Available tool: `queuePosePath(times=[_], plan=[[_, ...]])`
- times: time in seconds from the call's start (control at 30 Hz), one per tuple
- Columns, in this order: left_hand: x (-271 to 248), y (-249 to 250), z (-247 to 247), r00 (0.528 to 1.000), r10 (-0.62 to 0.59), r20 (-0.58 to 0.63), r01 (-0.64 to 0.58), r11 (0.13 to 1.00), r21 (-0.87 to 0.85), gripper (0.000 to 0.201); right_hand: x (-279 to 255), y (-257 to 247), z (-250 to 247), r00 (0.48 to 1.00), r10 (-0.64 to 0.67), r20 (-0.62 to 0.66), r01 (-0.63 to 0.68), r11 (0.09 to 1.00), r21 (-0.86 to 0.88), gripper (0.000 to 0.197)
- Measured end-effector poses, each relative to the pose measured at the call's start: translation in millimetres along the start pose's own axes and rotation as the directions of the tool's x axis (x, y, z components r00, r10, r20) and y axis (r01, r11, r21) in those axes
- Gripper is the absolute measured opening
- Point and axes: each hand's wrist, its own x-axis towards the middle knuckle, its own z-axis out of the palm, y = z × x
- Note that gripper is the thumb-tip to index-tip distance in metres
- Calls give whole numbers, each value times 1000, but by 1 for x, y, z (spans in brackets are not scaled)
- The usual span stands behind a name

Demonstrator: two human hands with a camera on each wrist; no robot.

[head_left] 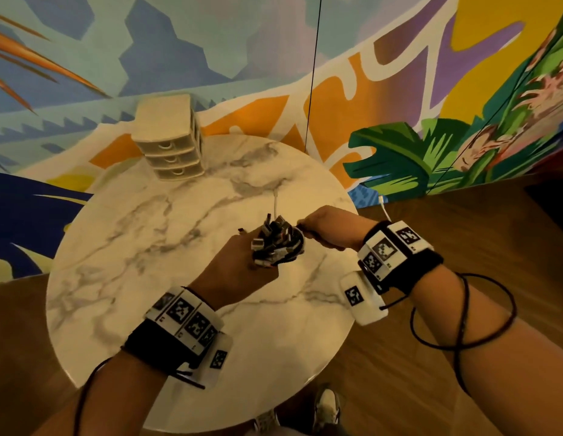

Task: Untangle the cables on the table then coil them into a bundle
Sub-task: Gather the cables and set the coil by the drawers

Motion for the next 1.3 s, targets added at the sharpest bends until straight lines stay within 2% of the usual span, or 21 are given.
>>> queuePosePath(times=[0.1, 0.23, 0.3, 0.4, 0.47, 0.6, 0.67, 0.73, 0.77, 0.8, 0.83, 0.87, 0.93, 1.03, 1.13, 1.2, 1.3], plan=[[4, 3, 9, 991, 21, -134, -5, 993, 117, 32, 0, -9, 5, 993, -20, -120, 21, 1000, 7, 35], [10, 0, 16, 965, 0, -262, 60, 974, 219, 32, -4, -19, 9, 986, -70, -153, 89, 989, 120, 31], [14, -5, 21, 938, -68, -340, 120, 984, 135, 23, -8, -25, 14, 979, -82, -188, 120, 972, 203, 31], [18, -8, 28, 876, -268, -401, 213, 961, -175, 9, -10, -33, 26, 961, -145, -237, 179, 976, 128, 40], [18, -4, 30, 865, -341, -368, 189, 901, -390, 2, -12, -37, 35, 951, -179, -253, 202, 977, 68, 40], [15, 7, 29, 871, -396, -290, 145, 772, -619, 27, -20, -44, 41, 930, -197, -309, 229, 971, 70, 41], [17, 7, 27, 879, -432, -202, 118, 608, -785, 22, -26, -50, 43, 931, -221, -291, 254, 964, 80, 41], [20, 6, 24, 883, -455, -114, 104, 426, -899, 28, -32, -54, 52, 932, -269, -243, 276, 961, -4, 40], [22, 6, 23, 882, -458, -109, 92, 393, -915, 36, -36, -55, 58, 928, -296, -225, 292, 955, -53, 39], [24, 3, 22, 887, -447, -116, 73, 384, -920, 44, -39, -54, 63, 921, -317, -225, 309, 949, -71, 38], [26, 4, 21, 888, -438, -141, 61, 415, -908, 48, -42, -52, 67, 917, -329, -224, 323, 944, -65, 37], [26, 4, 18, 890, -426, -164, 49, 446, -893, 41, -44, -50, 71, 914, -345, -213, 342, 938, -51, 36], [28, 6, 13, 873, -437, -215, 27, 484, -874, 9, -47, -43, 80, 913, -368, -175, 369, 929, -26, 35], [29, 13, 2, 862, -444, -243, -14, 459, -888, 19, -44, -27, 99, 906, -391, -164, 400, 916, 23, 42], [28, 19, -5, 908, -355, -222, -69, 396, -916, 24, -33, -7, 110, 912, -388, -130, 391, 921, -10, 46], [24, 23, -8, 940, -284, -188, -73, 369, -926, 19, -25, 5, 111, 926, -366, -87, 363, 930, -56, 47], [16, 23, -13, 975, -181, -125, -49, 377, -925, 9, -17, 21, 105, 948, -318, -29, 315, 946, -75, 47]])
